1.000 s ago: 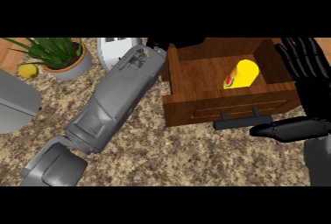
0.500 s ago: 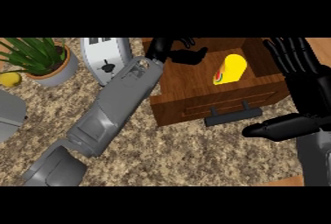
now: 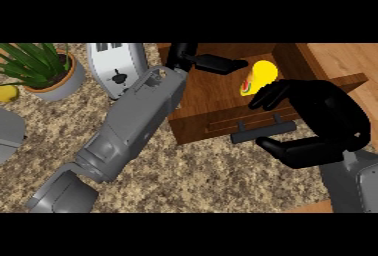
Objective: Pick up the cup, place it into the drawer and close the drawer
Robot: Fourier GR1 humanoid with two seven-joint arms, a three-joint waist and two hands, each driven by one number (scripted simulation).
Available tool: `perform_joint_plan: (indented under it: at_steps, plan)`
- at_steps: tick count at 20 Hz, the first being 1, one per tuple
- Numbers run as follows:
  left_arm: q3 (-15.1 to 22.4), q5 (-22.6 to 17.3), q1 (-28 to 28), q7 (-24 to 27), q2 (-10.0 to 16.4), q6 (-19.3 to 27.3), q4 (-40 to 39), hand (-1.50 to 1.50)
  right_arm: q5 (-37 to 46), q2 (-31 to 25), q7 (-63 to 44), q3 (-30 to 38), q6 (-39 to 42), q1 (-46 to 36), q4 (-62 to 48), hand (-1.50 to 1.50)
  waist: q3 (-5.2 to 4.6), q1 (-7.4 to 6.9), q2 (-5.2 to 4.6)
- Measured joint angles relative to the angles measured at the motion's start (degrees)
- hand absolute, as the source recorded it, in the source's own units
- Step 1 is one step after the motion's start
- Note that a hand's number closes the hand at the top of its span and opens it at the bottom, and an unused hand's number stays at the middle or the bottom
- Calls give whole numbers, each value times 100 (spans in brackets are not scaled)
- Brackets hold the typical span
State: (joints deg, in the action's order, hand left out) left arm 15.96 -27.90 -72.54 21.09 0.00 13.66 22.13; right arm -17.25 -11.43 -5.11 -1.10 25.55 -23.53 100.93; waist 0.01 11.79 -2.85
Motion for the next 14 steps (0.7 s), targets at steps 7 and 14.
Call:
perform_joint_plan:
  at_steps: [7,14]
  plan:
    - [-151,-522,-4,556,-1,243,68,-150,267,-740,-495,-675,1005,196,26,-150,-3,-282,92]
    - [-178,-831,48,782,0,330,-21,-150,1992,-1069,-323,-1141,785,456,6,-150,4,-692,170]
